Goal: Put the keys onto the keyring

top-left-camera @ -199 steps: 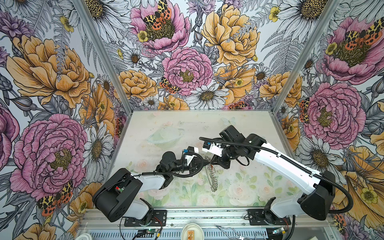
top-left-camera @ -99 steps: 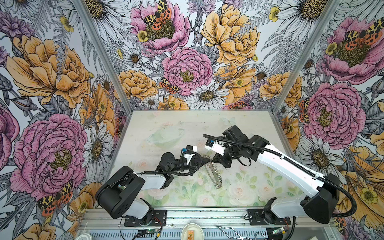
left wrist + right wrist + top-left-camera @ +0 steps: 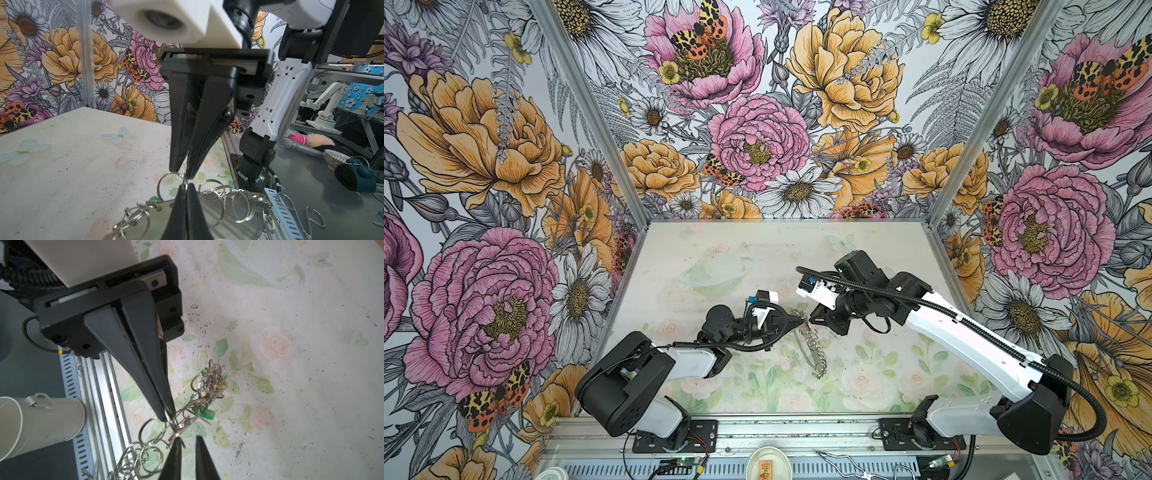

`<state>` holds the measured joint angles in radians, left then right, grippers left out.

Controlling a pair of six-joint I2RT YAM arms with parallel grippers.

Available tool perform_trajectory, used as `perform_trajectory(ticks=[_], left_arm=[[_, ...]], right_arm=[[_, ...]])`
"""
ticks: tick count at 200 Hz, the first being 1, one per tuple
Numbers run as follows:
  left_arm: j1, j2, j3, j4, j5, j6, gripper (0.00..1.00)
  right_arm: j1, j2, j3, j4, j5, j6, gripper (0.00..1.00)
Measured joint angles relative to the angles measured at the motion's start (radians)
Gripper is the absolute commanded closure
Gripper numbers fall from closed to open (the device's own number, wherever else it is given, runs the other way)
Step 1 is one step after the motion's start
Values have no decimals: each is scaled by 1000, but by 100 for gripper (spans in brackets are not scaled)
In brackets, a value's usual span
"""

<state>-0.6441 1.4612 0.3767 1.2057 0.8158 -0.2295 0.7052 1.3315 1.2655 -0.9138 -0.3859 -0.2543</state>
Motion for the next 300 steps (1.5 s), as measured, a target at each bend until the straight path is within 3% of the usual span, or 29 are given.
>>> perform_trajectory(ticks=[68, 214, 300], left_arm=[[0, 29, 0, 43, 0, -34, 100], [-15, 55, 0, 88, -53, -67, 100], [-21, 45, 0, 125, -71, -60, 100]], right_arm=[[0, 0, -11, 32, -11, 14, 94], [0, 6, -48, 90, -17, 48, 90], [-72, -48, -74, 114, -56, 56, 89]])
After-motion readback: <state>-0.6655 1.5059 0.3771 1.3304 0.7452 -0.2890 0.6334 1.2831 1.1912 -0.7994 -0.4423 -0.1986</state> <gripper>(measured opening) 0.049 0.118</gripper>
